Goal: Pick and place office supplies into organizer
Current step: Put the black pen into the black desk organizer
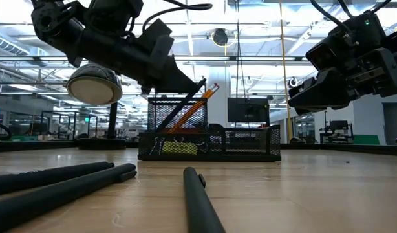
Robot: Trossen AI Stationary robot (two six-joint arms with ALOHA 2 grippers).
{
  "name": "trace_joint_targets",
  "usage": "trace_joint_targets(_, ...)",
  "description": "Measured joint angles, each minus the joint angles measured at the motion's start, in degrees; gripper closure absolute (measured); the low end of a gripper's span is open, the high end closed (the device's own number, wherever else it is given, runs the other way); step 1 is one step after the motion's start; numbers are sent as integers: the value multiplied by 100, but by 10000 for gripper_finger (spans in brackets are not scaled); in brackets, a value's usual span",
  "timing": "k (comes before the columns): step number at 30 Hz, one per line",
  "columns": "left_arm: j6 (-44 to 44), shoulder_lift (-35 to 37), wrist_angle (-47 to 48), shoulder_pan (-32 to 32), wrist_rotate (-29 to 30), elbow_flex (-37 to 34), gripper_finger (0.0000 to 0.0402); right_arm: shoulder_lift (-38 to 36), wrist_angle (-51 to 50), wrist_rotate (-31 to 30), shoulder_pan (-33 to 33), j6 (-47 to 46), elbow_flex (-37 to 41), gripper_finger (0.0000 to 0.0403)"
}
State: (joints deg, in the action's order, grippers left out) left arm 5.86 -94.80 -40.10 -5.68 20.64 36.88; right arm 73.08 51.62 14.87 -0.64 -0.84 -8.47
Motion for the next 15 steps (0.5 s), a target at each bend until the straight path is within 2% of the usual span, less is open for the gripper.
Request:
trace_joint_targets(4,127,-2,5,54,-4,0,344,0,0,2,0,0,0,399)
trace_joint_targets(15,46,0,111,55,44,46,243,0,-46,2,0,0,0,399)
